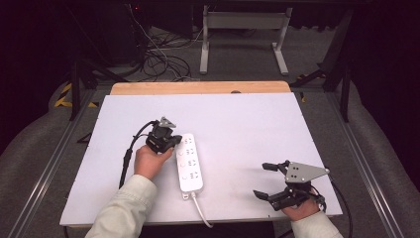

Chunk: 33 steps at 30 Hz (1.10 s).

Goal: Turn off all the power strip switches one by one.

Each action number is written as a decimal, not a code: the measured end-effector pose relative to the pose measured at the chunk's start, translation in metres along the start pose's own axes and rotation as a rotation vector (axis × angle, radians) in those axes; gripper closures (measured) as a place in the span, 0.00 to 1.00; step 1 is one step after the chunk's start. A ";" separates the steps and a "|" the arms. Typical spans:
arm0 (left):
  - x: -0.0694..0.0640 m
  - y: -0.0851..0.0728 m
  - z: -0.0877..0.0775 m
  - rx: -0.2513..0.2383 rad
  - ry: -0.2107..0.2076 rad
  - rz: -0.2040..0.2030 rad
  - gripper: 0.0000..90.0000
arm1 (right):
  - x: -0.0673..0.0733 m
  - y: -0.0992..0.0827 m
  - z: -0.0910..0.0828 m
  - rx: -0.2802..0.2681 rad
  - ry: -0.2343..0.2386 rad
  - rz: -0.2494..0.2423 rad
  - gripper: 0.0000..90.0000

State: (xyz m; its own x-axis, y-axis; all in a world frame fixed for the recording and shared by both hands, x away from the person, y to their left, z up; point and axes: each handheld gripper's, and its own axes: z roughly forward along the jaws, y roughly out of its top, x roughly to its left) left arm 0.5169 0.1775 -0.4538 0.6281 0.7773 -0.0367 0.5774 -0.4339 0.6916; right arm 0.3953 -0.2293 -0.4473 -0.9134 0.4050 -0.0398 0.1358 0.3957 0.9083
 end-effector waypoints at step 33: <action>-0.011 -0.002 0.005 -0.005 0.062 0.063 1.00 | 0.001 0.000 0.000 0.000 0.003 0.000 0.14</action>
State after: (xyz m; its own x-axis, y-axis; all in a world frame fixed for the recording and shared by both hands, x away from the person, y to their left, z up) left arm 0.5117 0.1675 -0.4582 0.6294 0.7754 0.0517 0.5353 -0.4808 0.6944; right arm 0.3948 -0.2290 -0.4474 -0.9144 0.4031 -0.0386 0.1361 0.3956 0.9083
